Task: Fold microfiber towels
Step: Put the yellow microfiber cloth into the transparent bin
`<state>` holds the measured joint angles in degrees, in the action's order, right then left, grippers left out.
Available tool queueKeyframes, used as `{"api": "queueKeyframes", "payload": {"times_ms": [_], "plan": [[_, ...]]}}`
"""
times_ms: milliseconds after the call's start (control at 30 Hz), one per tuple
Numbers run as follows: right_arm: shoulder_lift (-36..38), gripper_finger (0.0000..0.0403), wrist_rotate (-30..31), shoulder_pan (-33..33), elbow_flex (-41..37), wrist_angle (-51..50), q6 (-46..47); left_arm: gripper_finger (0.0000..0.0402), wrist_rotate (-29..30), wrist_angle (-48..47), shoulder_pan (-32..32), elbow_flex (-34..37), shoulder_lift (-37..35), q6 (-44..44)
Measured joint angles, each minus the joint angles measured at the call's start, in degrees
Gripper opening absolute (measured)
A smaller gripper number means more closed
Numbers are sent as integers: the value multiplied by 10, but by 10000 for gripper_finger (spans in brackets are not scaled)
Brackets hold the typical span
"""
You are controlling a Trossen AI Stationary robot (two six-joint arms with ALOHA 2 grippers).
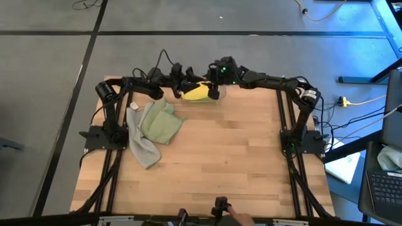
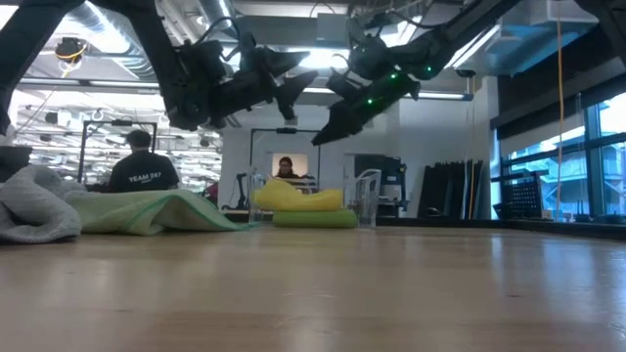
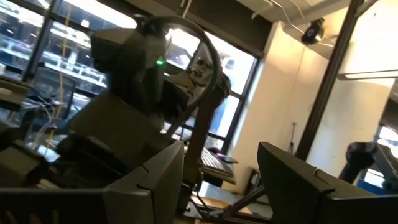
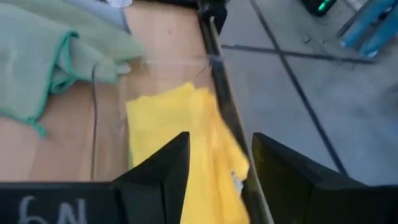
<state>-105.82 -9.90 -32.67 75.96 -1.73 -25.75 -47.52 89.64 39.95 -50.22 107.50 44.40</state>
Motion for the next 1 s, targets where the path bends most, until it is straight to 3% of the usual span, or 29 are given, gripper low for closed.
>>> {"api": "queueKeyframes", "payload": {"times_ms": [100,167,267,433,567,733,867,1000], "plan": [[0,177,19,-1,-1,-46,-1,197,-2,-13,0,0,0,-2],[1,177,36,-1,-3,-72,3,197,-2,-69,8,0,0,-16],[18,177,38,-1,-4,-132,30,197,-20,-206,29,0,-3,-79],[56,177,42,-1,-4,-251,74,197,-17,-491,54,-34,-24,-274],[86,177,43,5,-4,-313,103,197,50,-745,40,-126,-50,-454],[127,177,44,20,-37,-303,111,197,249,-1072,1,-275,-51,-654],[172,177,43,27,-103,-233,122,197,297,-1217,-7,-350,-50,-721],[217,177,39,27,-195,-113,120,197,305,-1275,3,-395,-47,-738]]}}
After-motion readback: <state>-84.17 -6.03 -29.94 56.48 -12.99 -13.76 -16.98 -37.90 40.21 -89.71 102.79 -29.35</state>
